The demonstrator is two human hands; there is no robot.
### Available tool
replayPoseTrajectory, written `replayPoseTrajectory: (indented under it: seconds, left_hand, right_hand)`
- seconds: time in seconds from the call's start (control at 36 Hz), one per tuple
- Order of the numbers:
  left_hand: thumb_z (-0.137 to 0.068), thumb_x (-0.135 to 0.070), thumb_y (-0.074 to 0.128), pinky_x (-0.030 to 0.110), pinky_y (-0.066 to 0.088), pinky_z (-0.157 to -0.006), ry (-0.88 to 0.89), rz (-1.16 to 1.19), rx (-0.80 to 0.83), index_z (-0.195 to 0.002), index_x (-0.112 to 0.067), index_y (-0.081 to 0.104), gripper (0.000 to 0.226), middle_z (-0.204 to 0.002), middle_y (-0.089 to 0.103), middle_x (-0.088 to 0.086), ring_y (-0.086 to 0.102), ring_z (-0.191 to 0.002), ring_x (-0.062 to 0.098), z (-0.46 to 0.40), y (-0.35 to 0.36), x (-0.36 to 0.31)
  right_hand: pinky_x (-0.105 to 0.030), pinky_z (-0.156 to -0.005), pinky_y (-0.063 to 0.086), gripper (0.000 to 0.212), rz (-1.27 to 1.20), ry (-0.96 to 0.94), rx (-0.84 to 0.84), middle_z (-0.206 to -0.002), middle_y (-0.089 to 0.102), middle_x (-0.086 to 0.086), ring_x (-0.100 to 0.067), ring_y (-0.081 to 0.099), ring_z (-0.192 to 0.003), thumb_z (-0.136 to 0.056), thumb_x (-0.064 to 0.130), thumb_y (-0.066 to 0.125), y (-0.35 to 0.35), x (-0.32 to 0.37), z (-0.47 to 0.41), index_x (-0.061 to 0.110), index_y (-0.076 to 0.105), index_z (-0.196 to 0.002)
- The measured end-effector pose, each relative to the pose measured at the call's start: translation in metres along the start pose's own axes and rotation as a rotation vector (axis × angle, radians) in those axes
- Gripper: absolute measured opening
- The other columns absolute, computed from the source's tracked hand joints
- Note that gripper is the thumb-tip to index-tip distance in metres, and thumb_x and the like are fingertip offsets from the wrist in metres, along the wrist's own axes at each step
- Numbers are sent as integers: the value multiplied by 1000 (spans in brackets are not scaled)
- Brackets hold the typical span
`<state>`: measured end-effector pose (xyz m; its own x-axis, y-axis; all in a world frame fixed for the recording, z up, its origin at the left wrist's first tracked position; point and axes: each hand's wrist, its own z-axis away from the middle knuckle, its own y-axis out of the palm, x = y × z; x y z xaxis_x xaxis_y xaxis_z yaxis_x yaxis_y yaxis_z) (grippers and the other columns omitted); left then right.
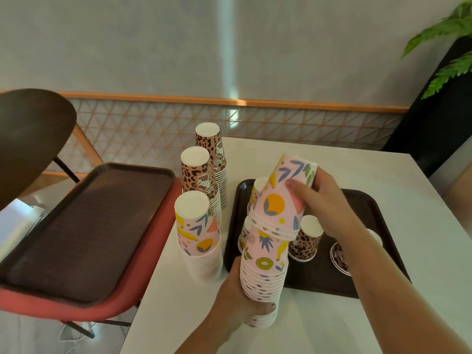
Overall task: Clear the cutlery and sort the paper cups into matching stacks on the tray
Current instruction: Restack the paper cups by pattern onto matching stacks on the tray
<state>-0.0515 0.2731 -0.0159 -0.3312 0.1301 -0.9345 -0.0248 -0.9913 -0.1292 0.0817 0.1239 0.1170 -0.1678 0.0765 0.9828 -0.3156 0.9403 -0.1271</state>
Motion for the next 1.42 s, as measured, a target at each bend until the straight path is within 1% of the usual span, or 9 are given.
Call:
replayPoseTrajectory:
  seconds: [0.17,0.25,0.33,0.61,0.72,0.86,0.94,1.03,1.42]
  left_hand:
    - [-44,-31,86,12,46,-89,-9,-14,4,-122,-43,41,91,-119,61,-24,56,-110,-7,-2,-5,5]
    - [-44,-38,85,18,45,-97,-4,-52,-3,-130,-40,36,99,-126,57,-22,52,-118,-1,-4,-8,6]
    - [-44,-46,80,32,39,-109,-3,-109,-14,-140,-32,28,110,-138,47,-15,45,-129,7,-5,-8,3]
    - [-44,-32,87,25,47,-99,-44,-32,-25,-128,-43,37,98,-122,58,-24,54,-116,-2,-3,-9,4]
    - [-46,-28,87,26,49,-98,-35,9,-9,-124,-41,41,92,-122,60,-21,55,-114,-1,-2,-6,-1]
    - [-45,-28,87,38,48,-100,1,13,-7,-126,-41,41,94,-121,62,-18,56,-115,4,1,-2,-7]
    - [-47,-21,88,33,49,-99,17,12,1,-119,-46,43,88,-117,63,-22,57,-111,-1,4,1,-13]
    - [-48,-18,87,31,49,-99,36,19,5,-123,-46,41,92,-119,62,-22,57,-112,-2,6,4,-17]
    - [-53,-15,88,17,48,-88,14,-19,23,-125,-41,42,89,-115,63,-24,59,-106,-6,7,5,-11]
  right_hand:
    - [-28,-70,56,30,-315,-14,-268,-96,70,-1,-14,69,-86,-75,28,58,-8,-3,-39,16,59,-102]
    - [-28,-77,54,41,-177,-36,-435,-108,66,-4,-14,65,-95,-79,28,67,-6,-17,-58,11,55,-113]
    - [-10,-67,49,44,75,-104,-502,-102,62,4,4,59,-84,-81,20,69,4,-29,-69,11,50,-119]
    - [-22,-87,41,68,424,-113,-301,-127,55,-2,-16,53,-115,-75,29,75,21,-57,-67,13,41,-132]
    - [-27,-98,41,71,317,-138,-277,-137,45,3,-10,46,-123,-78,49,63,17,-40,-42,16,37,-136]
    - [-20,-89,50,73,169,-95,226,-126,56,6,-4,56,-113,-69,65,60,8,-9,1,27,41,-129]
    - [-17,-80,52,59,267,6,371,-116,61,17,0,61,-102,-71,38,74,5,-6,19,44,42,-119]
    - [-16,-78,53,57,281,19,352,-107,66,16,1,64,-96,-74,22,76,3,-9,29,41,44,-117]
    - [-15,-69,53,38,232,-35,63,-99,66,12,0,65,-86,-78,23,71,1,-2,26,32,50,-109]
